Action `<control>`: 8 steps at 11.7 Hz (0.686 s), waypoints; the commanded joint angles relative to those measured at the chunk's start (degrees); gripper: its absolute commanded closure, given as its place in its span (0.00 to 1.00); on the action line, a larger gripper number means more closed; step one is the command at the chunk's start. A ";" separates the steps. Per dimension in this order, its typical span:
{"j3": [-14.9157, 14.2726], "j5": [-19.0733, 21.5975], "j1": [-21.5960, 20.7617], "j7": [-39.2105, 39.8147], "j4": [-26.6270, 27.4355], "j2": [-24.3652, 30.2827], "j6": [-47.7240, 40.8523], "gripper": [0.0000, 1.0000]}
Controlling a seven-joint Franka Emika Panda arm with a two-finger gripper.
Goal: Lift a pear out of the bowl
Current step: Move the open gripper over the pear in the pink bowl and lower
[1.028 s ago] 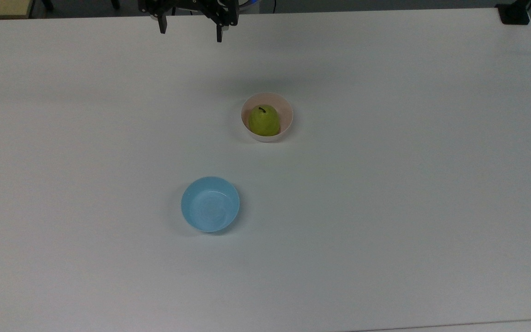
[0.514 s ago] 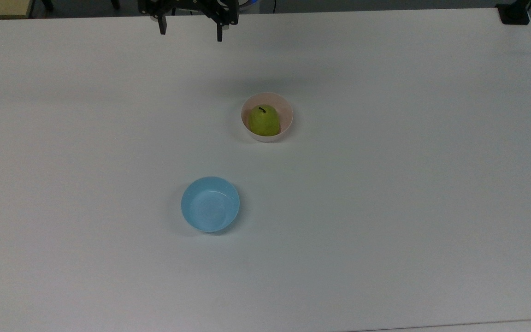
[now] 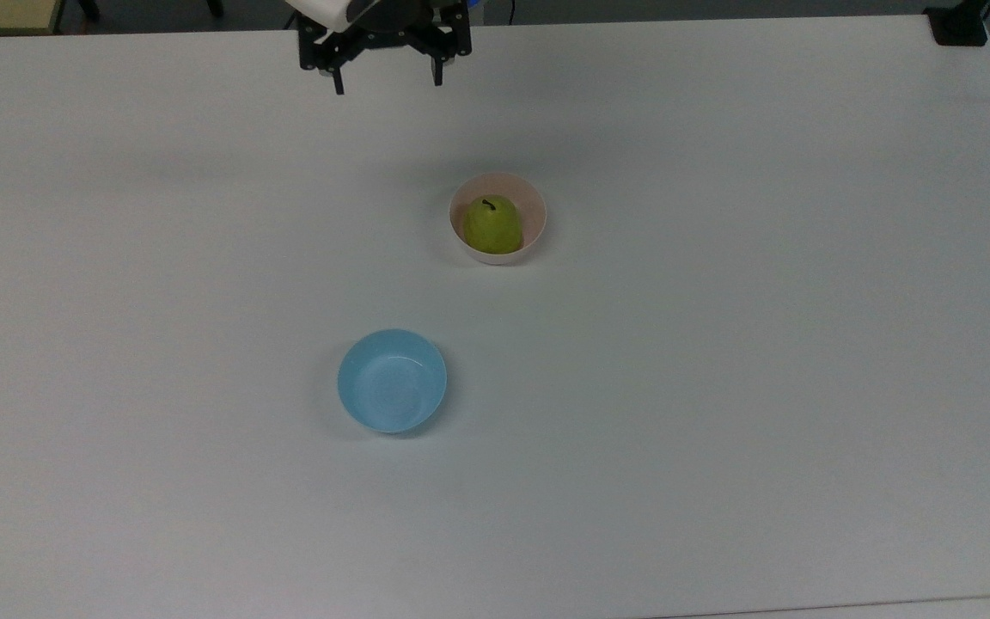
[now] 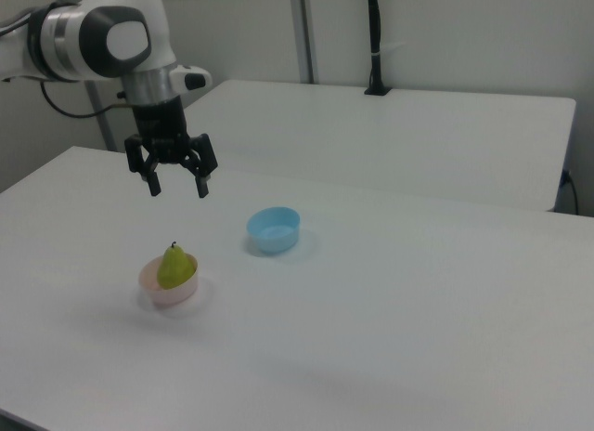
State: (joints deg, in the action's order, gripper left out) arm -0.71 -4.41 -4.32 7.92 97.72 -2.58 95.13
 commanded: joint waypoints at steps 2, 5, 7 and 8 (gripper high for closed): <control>-0.26 1.07 -4.99 0.88 7.56 -1.27 9.09 0.00; -0.17 1.16 -5.96 0.44 11.26 -2.68 13.66 0.00; -0.17 1.24 -6.49 -2.45 12.58 -4.52 15.95 0.03; -0.08 1.24 -6.67 -4.21 12.50 -5.75 16.83 0.03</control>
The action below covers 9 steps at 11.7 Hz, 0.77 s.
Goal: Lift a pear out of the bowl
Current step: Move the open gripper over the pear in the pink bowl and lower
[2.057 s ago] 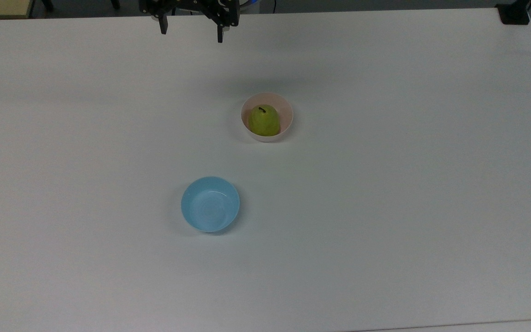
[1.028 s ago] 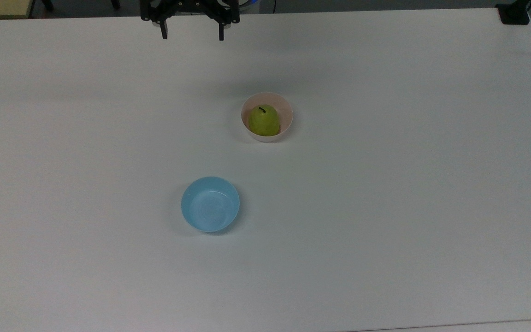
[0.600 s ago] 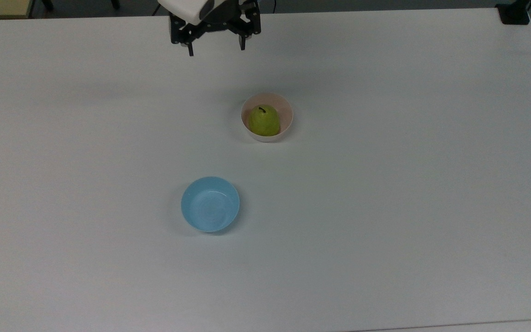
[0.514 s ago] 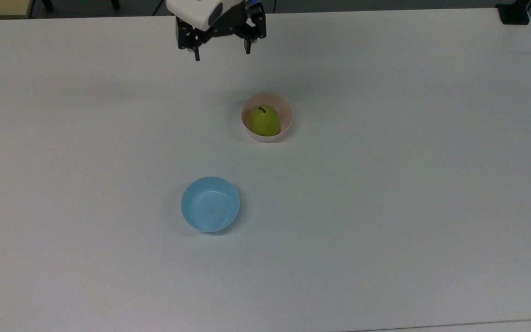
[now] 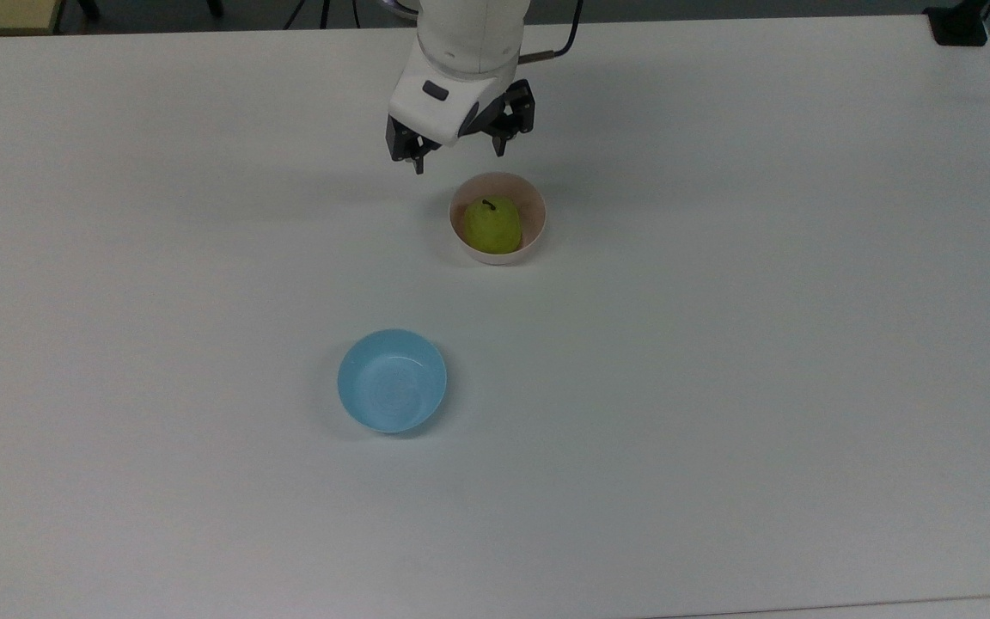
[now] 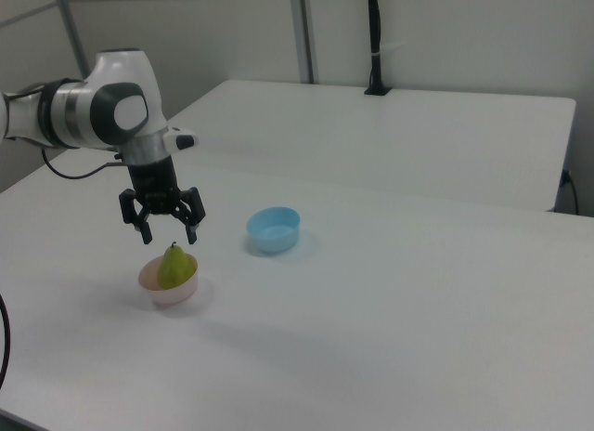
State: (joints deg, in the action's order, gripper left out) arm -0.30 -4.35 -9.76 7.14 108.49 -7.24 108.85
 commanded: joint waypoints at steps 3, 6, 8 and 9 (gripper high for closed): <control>-0.49 1.19 -2.80 -6.26 1.82 -4.17 6.19 0.03; -0.58 1.01 -3.77 -6.70 1.82 -6.11 7.61 0.04; -0.58 0.84 -3.86 -6.70 1.90 -7.34 8.65 0.08; -0.58 0.84 -3.95 -6.70 2.43 -7.70 10.05 0.10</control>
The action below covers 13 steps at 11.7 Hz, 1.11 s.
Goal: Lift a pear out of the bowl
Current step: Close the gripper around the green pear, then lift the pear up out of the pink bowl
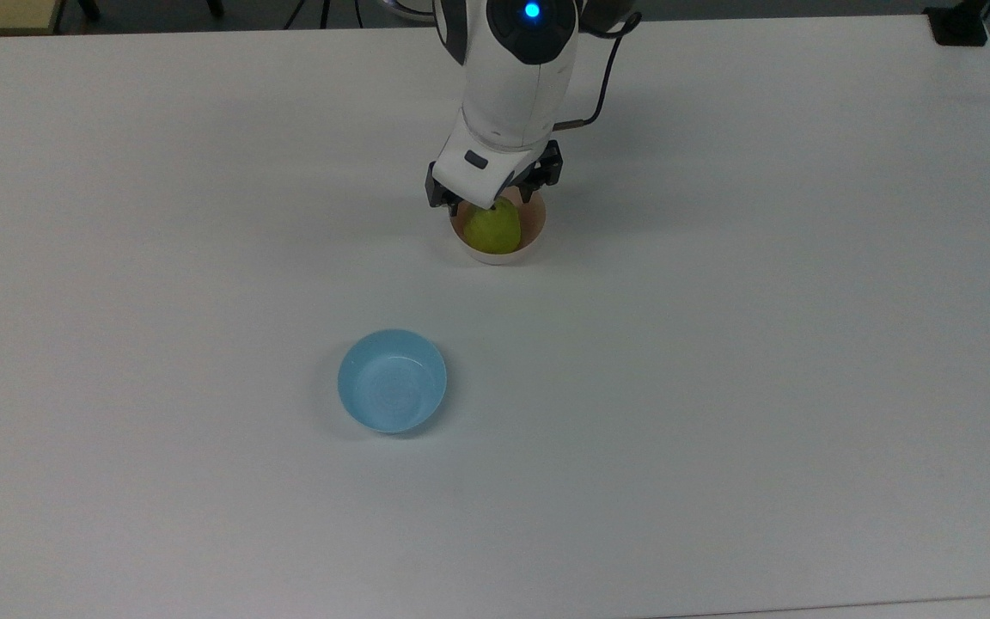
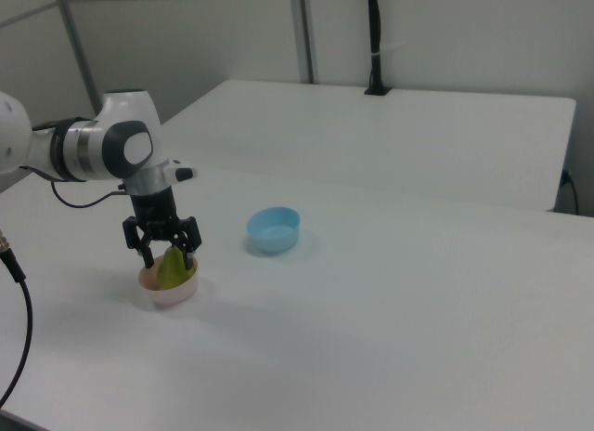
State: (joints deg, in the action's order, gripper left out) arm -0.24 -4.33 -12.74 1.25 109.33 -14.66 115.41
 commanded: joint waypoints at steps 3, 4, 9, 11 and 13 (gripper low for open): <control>-0.64 0.55 -1.05 -0.81 2.29 -0.55 5.00 0.15; -0.64 0.46 -1.06 -0.81 2.29 -0.55 5.09 0.21; -0.64 0.46 -1.06 -0.81 2.12 -0.03 4.13 0.50; -0.64 0.46 -0.97 -0.81 1.50 1.20 1.59 0.50; -0.55 0.46 -0.97 -0.81 0.72 2.78 -0.35 0.50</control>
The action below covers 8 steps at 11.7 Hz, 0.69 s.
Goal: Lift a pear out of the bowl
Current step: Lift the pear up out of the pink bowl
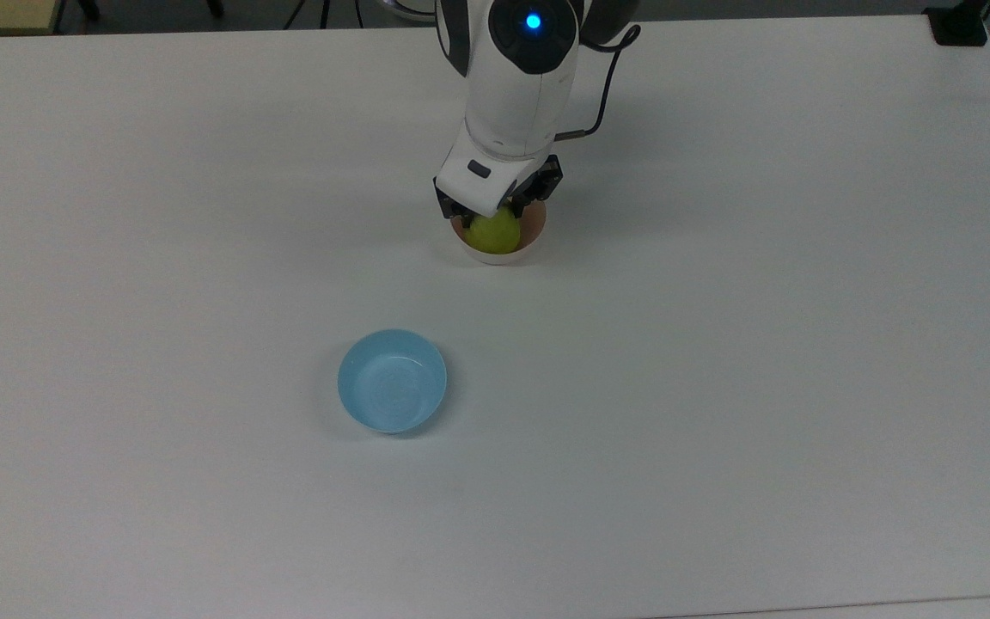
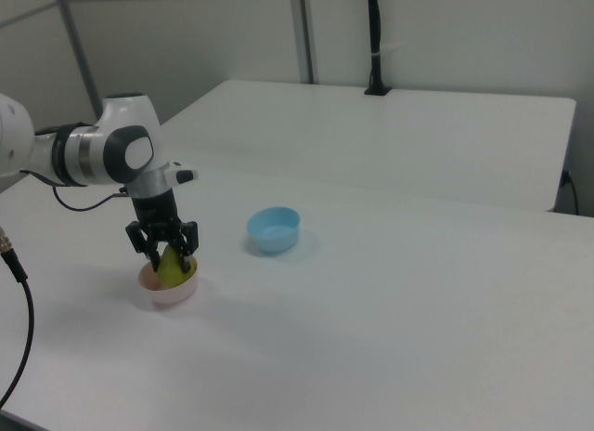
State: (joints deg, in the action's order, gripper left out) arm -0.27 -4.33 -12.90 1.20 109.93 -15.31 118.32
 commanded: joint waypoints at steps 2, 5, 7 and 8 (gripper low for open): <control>-0.52 0.46 -0.81 -0.76 -1.38 4.58 -6.68 0.50; -0.52 0.55 -0.63 -0.41 -4.62 5.99 -12.83 0.50; -1.48 0.38 0.86 0.73 -5.43 6.69 -13.02 0.50; -1.75 0.29 3.04 2.56 -5.43 6.78 -12.76 0.50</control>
State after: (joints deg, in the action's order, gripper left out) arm -0.88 -4.33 -12.55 1.21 104.87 -9.54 106.66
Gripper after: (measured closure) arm 0.361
